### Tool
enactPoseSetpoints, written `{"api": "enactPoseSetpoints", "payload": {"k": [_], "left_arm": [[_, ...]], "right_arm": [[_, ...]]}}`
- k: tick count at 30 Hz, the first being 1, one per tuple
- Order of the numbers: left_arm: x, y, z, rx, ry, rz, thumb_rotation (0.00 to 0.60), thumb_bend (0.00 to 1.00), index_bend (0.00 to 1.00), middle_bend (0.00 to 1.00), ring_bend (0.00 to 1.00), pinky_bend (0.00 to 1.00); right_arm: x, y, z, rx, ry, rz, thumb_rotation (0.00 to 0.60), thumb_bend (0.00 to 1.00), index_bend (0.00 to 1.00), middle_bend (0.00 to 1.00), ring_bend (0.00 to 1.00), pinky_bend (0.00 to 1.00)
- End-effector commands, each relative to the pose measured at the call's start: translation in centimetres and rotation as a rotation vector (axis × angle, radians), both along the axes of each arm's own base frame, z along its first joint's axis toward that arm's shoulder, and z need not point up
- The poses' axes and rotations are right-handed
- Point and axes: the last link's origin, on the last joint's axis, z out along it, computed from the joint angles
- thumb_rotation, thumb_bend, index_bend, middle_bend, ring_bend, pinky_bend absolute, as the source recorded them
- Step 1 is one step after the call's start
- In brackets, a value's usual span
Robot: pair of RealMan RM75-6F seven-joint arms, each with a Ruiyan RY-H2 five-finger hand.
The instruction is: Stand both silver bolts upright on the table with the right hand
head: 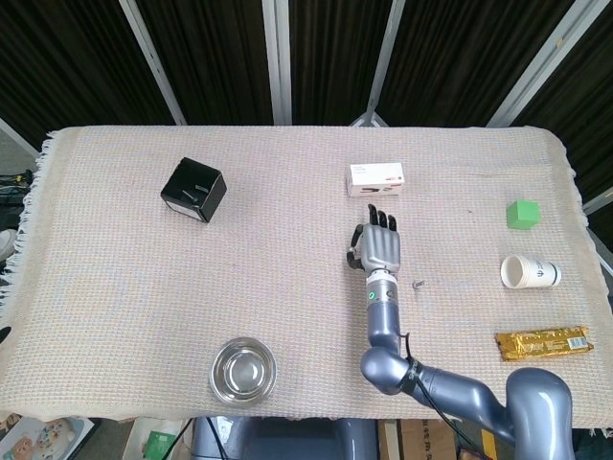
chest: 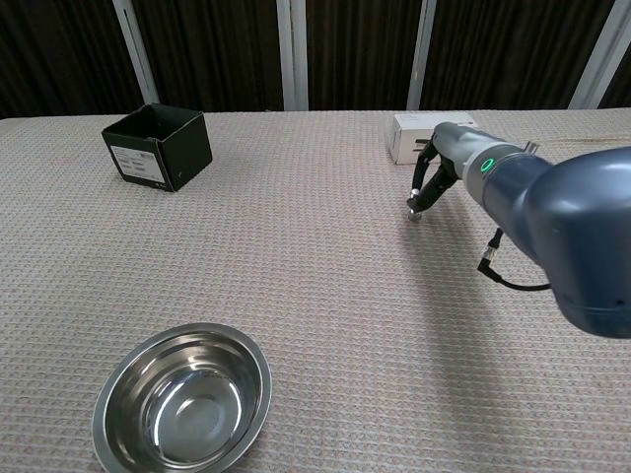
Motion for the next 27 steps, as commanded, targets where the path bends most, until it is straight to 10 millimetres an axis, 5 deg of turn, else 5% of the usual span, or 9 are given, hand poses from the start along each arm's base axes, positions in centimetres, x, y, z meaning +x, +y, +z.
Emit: {"api": "enactPoseSetpoints", "payload": {"k": [1, 27], "left_arm": [[0.00, 0.00, 0.00, 0.000, 0.000, 0.000, 0.600, 0.07, 0.21, 0.13, 0.02, 0.03], [0.03, -0.06, 0.03, 0.004, 0.001, 0.000, 0.600, 0.06, 0.21, 0.13, 0.02, 0.03]], "right_arm": [[0.02, -0.06, 0.09, 0.003, -0.002, -0.001, 0.600, 0.35, 0.61, 0.00, 0.05, 0.01], [-0.46, -0.22, -0.05, 0.027, -0.003, -0.031, 0.600, 0.35, 0.59, 0.00, 0.05, 0.01]]}}
